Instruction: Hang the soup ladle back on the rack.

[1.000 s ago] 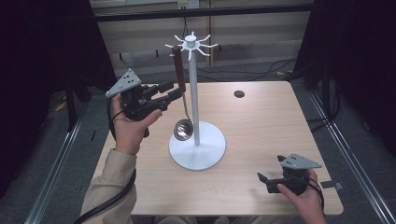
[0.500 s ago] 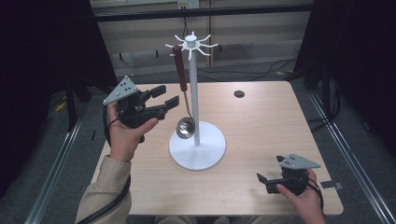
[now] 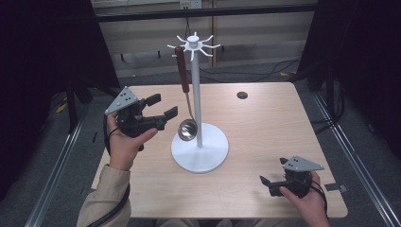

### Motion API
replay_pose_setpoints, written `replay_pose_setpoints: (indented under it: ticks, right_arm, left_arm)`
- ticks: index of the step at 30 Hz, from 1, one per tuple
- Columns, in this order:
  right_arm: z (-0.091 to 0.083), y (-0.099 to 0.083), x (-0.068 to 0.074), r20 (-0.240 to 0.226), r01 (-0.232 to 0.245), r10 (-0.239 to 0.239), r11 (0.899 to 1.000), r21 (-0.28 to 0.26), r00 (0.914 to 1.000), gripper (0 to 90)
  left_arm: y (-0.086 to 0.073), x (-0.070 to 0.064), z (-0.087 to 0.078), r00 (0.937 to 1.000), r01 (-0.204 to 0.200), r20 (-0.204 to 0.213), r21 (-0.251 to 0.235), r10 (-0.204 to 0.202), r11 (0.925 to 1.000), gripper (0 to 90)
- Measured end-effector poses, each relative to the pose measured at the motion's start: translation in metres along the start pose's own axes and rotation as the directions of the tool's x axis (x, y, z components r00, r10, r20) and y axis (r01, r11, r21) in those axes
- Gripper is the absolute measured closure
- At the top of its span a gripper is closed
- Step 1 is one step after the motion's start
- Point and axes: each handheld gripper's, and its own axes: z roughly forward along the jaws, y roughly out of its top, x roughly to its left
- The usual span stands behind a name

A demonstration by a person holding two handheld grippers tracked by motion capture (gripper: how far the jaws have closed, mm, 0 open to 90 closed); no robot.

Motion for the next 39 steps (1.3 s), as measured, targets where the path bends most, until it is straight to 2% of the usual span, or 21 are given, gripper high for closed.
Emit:
replay_pose_setpoints:
  ticks: [10,19,23,24,25,26,30,33,39]
  right_arm:
    - [0.001,0.0,0.001,-0.002,0.002,-0.002,1.0,0.003,1.0,2.9]
    - [0.001,0.0,0.001,-0.002,0.001,-0.001,1.0,0.006,1.0,2.8]
    - [0.002,-0.001,0.001,-0.003,0.001,-0.001,1.0,0.007,1.0,2.8]
    - [0.002,-0.001,0.001,-0.003,0.001,-0.001,1.0,0.007,1.0,2.8]
    - [0.002,-0.001,0.001,-0.003,0.001,-0.001,1.0,0.007,1.0,2.9]
    - [0.002,-0.001,0.001,-0.003,0.001,-0.001,1.0,0.007,1.0,2.9]
    - [0.002,-0.001,0.001,-0.006,0.005,-0.005,1.0,0.007,1.0,2.9]
    - [0.002,0.0,0.001,-0.007,0.006,-0.006,1.0,0.006,1.0,2.9]
    - [0.002,0.0,0.001,-0.005,0.004,-0.004,1.0,0.003,1.0,2.9]
  left_arm:
    - [-0.018,0.005,-0.002,0.9996,-0.009,-0.026,0.032,0.01,0.9994,16.1]
    - [-0.031,0.01,-0.004,0.9991,0.001,-0.042,0.052,0.002,0.9986,11.9]
    - [-0.037,0.011,-0.004,0.9988,0.025,-0.044,0.058,-0.022,0.998,11.4]
    - [-0.039,0.011,-0.004,0.9989,0.019,-0.044,0.057,-0.016,0.9982,11.4]
    - [-0.04,0.01,-0.004,0.9967,0.018,-0.08,0.061,-0.013,0.998,11.4]
    - [-0.042,0.013,-0.004,0.999,0.005,-0.044,0.072,-0.002,0.9974,11.3]
    - [-0.048,0.013,-0.002,0.9985,0.025,-0.049,0.066,-0.022,0.9975,11.1]
    - [-0.052,0.014,-0.003,0.9987,0.02,-0.048,0.089,-0.016,0.9958,11.1]
    - [-0.062,0.014,-0.002,0.9984,0.03,-0.051,0.105,-0.025,0.994,11.0]
